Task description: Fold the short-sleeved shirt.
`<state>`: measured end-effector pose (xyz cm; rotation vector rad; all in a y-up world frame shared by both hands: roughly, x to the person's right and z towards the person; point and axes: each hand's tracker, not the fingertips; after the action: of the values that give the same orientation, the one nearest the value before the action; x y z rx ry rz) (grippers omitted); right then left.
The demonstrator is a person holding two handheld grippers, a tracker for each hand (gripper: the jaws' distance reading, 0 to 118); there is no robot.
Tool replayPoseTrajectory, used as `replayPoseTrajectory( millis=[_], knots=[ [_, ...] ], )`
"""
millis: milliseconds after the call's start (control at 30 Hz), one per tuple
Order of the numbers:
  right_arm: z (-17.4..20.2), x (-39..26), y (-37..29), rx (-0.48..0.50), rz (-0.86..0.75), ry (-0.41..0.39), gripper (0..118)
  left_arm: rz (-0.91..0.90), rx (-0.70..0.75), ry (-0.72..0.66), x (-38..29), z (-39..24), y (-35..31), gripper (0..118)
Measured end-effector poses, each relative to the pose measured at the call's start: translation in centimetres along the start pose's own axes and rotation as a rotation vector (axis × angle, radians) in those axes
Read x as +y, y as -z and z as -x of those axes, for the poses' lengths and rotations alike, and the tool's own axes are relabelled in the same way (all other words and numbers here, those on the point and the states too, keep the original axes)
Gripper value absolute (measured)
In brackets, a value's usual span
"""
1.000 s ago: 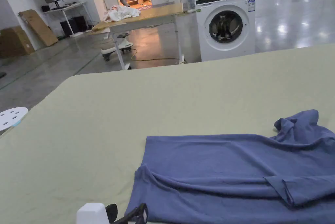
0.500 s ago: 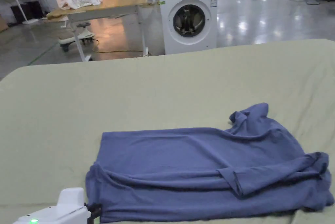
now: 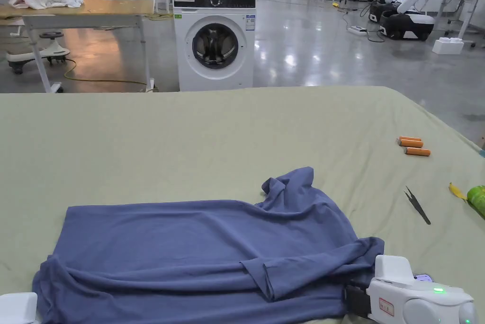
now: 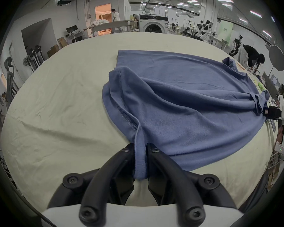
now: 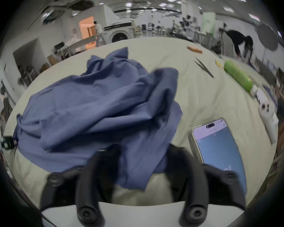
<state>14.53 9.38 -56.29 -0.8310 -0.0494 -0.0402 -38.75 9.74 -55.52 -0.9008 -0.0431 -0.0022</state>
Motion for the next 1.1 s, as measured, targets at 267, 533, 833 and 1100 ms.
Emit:
replayPoseTrajectory(
  millis=[267,533,833,1100],
  knots=[
    [-0.5,-0.5,-3.4,0.074,-0.052,0.077,8,-0.102,-0.075,-0.079,0.0,2.8,-5.2,0],
    [-0.8,-6.1,-9.5,0.106,-0.046,0.076,8,-0.097,-0.047,-0.021,-7.1,2.9,-10.9,0],
    [-1.1,-8.6,-11.7,0.073,-0.077,0.066,66,-0.227,-0.025,-0.067,-9.9,3.3,-13.8,63],
    [1.0,-7.3,-18.1,0.245,-0.350,0.050,73,-0.568,-0.016,0.005,-8.8,-1.1,-21.1,74]
  ],
)
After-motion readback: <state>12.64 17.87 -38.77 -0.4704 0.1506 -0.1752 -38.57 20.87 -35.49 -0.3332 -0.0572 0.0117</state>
